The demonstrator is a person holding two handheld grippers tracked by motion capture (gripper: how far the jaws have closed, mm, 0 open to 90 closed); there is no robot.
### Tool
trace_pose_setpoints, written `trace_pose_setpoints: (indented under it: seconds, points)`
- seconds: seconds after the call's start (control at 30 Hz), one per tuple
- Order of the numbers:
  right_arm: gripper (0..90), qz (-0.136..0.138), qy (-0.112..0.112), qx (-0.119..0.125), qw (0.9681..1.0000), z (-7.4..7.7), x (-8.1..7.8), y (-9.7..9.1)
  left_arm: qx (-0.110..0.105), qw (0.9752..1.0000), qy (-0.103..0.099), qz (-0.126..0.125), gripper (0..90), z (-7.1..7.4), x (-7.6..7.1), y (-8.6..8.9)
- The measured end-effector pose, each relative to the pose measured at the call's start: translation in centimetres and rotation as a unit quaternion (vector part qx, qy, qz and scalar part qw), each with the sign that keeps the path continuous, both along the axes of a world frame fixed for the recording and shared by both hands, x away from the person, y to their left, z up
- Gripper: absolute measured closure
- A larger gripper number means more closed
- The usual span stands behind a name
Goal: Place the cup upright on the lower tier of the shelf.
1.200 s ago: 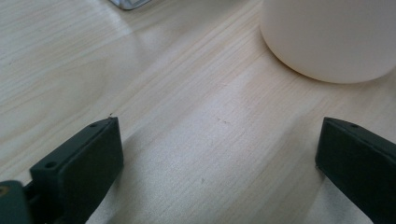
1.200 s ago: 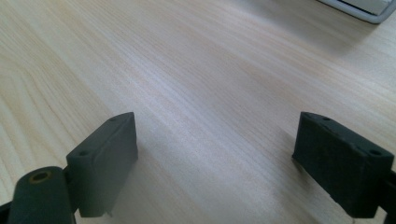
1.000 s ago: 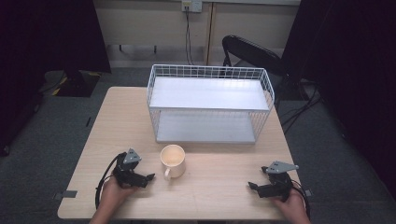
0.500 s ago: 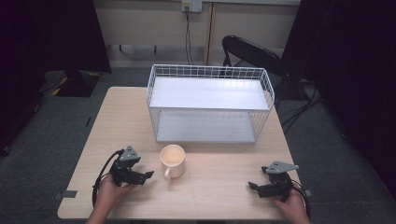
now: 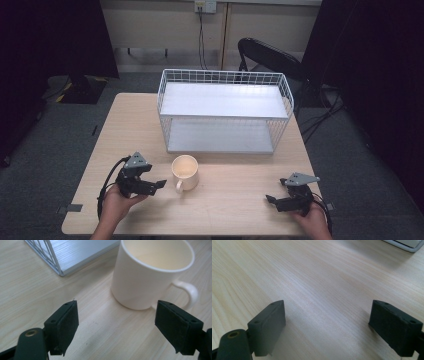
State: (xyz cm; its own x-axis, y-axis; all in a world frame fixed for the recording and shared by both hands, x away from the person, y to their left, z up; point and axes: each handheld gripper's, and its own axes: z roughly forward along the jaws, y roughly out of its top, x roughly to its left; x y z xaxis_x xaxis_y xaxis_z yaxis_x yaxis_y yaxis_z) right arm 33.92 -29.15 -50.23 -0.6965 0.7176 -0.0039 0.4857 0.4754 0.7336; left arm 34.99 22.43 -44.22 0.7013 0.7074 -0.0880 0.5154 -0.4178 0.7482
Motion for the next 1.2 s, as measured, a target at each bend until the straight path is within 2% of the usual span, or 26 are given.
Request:
trace_pose_setpoints:
  seconds: [0.23,0.43,0.73,0.8,0.93,1.03,1.2]
  points:
    - [12.9,-0.001,0.000,0.000,1.0000,0.0,0.0,0.0,0.009,0.9998,0.003,-0.018,19.2,0.7,-0.9,-1.2]
    - [12.9,-0.002,0.000,0.000,1.0000,0.0,0.0,0.0,0.000,0.9998,0.011,-0.016,18.6,1.0,-1.6,-2.2]
    - [12.9,-0.003,0.001,0.000,1.0000,0.0,-0.1,0.0,0.012,0.9995,0.020,-0.020,19.2,0.8,-2.1,-3.9]
    - [12.9,-0.004,0.001,0.000,1.0000,0.0,-0.1,0.0,0.007,0.9996,0.025,-0.013,19.4,0.7,-2.2,-4.2]
    - [12.9,-0.004,0.001,0.000,1.0000,0.0,-0.1,0.0,0.018,0.9996,0.022,-0.005,19.4,0.5,-2.3,-4.6]
    - [12.9,-0.004,0.001,0.000,1.0000,0.0,-0.1,0.0,0.013,0.9996,0.025,0.003,19.4,0.3,-2.3,-4.8]
    - [12.9,-0.004,0.001,0.000,1.0000,0.0,-0.1,0.0,0.019,0.9993,0.028,0.013,19.9,-0.1,-2.1,-4.8]
